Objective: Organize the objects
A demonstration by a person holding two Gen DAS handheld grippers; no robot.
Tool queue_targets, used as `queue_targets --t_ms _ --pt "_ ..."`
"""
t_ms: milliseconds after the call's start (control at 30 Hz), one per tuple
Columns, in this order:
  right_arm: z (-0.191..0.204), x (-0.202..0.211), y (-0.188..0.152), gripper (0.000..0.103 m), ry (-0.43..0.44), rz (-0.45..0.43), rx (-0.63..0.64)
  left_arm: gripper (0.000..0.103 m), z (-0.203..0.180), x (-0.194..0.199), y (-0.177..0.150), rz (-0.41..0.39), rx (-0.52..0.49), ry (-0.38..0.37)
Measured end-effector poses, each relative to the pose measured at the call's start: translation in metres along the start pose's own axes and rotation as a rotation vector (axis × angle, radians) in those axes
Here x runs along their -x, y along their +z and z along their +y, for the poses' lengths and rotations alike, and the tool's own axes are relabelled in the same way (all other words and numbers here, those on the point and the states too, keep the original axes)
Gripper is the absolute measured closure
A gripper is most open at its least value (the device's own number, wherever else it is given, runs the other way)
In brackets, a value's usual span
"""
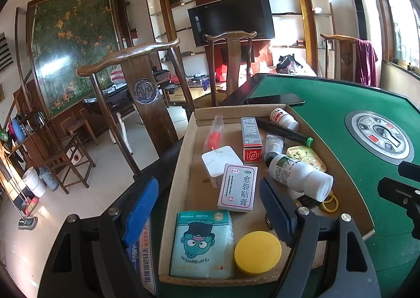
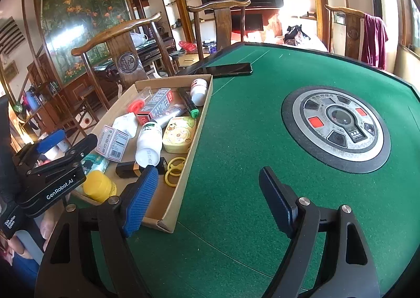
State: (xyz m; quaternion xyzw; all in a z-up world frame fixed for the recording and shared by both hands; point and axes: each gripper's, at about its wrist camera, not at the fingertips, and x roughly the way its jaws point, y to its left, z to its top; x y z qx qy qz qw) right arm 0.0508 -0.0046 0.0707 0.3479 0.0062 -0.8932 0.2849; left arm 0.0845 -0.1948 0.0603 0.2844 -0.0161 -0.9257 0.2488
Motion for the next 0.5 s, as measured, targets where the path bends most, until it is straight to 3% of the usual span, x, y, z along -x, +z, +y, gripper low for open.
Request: queue_targets --t_ms 300,500 --pt "0.0015 0.0027 0.0004 0.022 -0.005 -0.009 0.001 0.023 0.0081 -0.001 0.0001 0.025 0.025 -0.034" --pt "0.0013 0.0042 0.0007 0.022 -0.002 -0.013 0.001 0.023 0.0081 0.0032 -0.0016 0.003 0.016 -0.014"
